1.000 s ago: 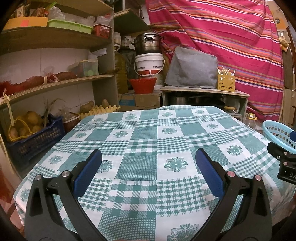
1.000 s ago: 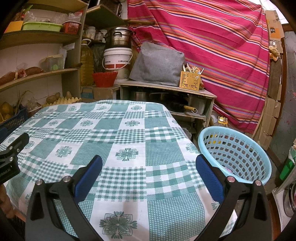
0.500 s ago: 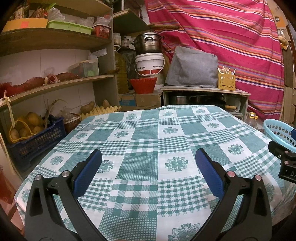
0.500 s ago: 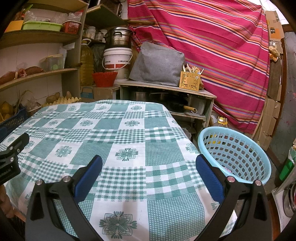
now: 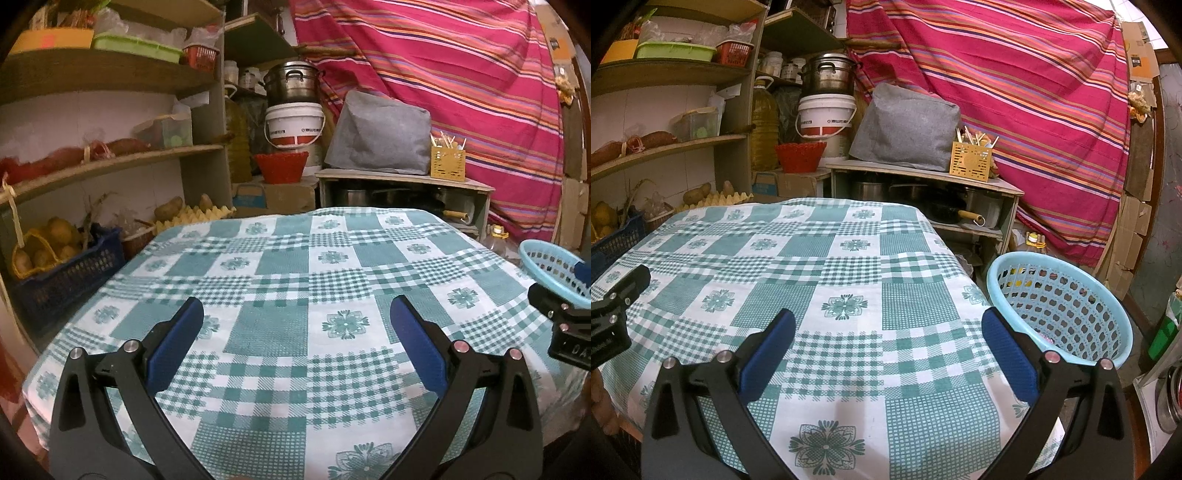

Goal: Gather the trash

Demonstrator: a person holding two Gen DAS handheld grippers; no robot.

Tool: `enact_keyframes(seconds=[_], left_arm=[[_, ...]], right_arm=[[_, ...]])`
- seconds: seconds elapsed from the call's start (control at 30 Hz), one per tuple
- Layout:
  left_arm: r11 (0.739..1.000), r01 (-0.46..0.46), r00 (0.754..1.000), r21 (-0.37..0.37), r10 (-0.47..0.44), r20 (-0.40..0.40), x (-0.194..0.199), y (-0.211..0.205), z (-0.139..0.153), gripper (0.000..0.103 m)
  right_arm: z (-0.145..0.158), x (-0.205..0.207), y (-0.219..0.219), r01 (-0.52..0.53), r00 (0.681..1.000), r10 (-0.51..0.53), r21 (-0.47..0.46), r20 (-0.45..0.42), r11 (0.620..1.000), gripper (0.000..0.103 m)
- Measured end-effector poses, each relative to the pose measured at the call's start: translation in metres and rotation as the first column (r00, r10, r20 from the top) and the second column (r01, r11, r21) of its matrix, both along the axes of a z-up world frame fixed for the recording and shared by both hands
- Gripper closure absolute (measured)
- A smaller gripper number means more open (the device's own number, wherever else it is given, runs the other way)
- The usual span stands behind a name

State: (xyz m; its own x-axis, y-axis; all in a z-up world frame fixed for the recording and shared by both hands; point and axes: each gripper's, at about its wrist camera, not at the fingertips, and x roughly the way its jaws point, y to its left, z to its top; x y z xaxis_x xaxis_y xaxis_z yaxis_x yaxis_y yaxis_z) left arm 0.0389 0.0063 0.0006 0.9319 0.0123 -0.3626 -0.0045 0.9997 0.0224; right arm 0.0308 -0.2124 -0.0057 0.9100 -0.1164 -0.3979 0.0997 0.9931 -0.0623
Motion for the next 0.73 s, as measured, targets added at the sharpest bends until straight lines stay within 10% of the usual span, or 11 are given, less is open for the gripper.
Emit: enact_keyframes(seconds=[0.73], left_arm=[[0.999,-0.006,1.000,0.043,0.006,-0.003,0.0015,-0.0035,-0.0010,0.005]], right_arm=[[0.0003,0.0003,-0.0002,-0.001,1.000,0.001,0.001,-0.001,1.000,0.005]])
